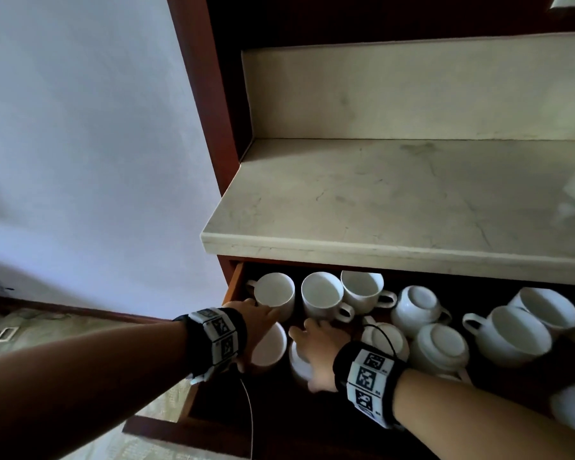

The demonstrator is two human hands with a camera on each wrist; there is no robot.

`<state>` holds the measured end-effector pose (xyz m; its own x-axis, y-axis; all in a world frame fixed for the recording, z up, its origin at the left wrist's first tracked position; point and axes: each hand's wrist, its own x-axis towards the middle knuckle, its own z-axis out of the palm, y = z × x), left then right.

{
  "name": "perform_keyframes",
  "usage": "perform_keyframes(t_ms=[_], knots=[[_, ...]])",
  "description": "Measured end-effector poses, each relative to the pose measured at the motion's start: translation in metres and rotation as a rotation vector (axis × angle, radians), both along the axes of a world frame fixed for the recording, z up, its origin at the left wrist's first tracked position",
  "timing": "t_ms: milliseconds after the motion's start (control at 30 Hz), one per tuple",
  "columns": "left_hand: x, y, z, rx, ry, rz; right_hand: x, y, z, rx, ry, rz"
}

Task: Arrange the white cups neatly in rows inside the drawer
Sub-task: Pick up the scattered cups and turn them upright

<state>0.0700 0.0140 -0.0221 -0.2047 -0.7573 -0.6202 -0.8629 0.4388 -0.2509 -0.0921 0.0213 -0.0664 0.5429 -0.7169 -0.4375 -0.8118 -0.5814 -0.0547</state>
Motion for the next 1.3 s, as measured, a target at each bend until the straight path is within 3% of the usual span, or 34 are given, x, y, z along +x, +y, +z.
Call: perform_keyframes(t_ms=[233,600,700,833,933,1000,1067,1200,1300], knots=[[0.007,-0.003,-0.009,0.038,0.110,0.070,-0.031,-0.002,0.027,0.023,-0.209,-0.197],[0.012,-0.008,-0.011,0.036,0.206,0.126,-0.063,-0.006,0.043,0.084,-0.852,-0.547],[0.014,-0.003,-0.002,0.034,0.394,0.189,-0.065,-0.009,0.043,0.185,-1.103,-0.623],[0.004,0.002,0.032,0.036,0.811,0.324,-0.064,-0.015,0.040,0.487,-1.632,-0.754],[-0.014,-0.001,0.056,0.111,1.153,0.463,-0.060,-0.014,0.047,0.576,-1.774,-0.731],[-0.024,-0.006,0.064,0.067,1.229,0.525,-0.058,-0.013,0.049,0.587,-1.787,-0.719],[-0.029,-0.011,0.065,0.005,1.207,0.500,-0.060,-0.013,0.049,0.490,-1.684,-0.671],[-0.036,-0.014,0.060,-0.125,0.889,0.228,-0.065,-0.011,0.053,0.152,-1.124,-0.422],[-0.046,-0.013,0.048,-0.175,0.651,0.030,-0.056,-0.007,0.055,0.080,-0.865,-0.305]])
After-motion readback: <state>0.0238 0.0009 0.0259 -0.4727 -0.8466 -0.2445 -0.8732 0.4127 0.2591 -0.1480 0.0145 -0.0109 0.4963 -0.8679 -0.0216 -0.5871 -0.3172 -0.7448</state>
